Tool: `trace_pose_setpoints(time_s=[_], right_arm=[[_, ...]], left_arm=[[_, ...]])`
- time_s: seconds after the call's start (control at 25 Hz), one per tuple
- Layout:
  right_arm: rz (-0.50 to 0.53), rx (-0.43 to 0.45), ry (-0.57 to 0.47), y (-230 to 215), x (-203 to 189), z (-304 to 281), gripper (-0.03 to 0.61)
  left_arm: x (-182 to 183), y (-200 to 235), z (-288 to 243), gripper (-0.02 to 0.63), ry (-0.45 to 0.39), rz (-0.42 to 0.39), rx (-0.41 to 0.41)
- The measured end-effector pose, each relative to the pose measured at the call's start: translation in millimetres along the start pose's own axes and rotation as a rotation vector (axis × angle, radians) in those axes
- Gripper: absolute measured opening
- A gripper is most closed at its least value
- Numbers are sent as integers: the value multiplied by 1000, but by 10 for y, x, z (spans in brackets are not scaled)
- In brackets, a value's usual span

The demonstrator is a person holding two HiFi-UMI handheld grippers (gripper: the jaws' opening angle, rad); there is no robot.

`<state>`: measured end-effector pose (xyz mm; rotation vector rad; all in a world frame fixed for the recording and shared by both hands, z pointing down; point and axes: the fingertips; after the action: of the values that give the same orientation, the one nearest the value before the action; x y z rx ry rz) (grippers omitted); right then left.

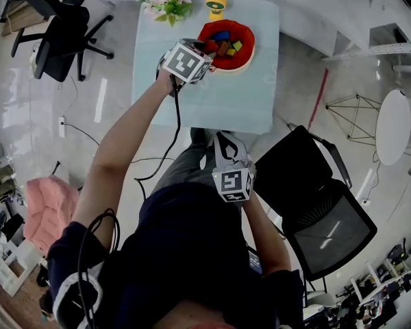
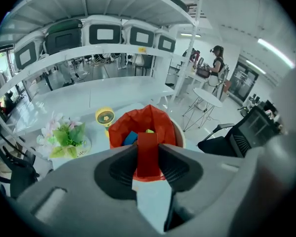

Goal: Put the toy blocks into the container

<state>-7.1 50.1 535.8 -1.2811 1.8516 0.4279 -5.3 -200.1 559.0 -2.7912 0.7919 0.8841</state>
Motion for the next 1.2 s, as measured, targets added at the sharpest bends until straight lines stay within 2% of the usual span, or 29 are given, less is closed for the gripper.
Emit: trace_pose_setpoints(time_s=[0.2, 0.68, 1.2], right_arm=[[-5, -6, -4, -21, -9, 20, 0], [-19, -21, -5, -87, -27, 53, 0], [-26, -27, -2, -130, -45, 59, 0]], left_arm=[[130, -36, -164, 135, 38, -48, -22], [157, -45, -451, 135, 113, -90, -37], [173, -97, -579, 144, 104, -143, -50]])
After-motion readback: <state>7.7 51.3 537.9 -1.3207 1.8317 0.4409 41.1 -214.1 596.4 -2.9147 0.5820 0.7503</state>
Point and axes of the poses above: the fingertips, and each gripper's own axes: z backward along the fingers, y to its left, x out of its top, and after that the axes turned 8 degrees about -z, right-handed
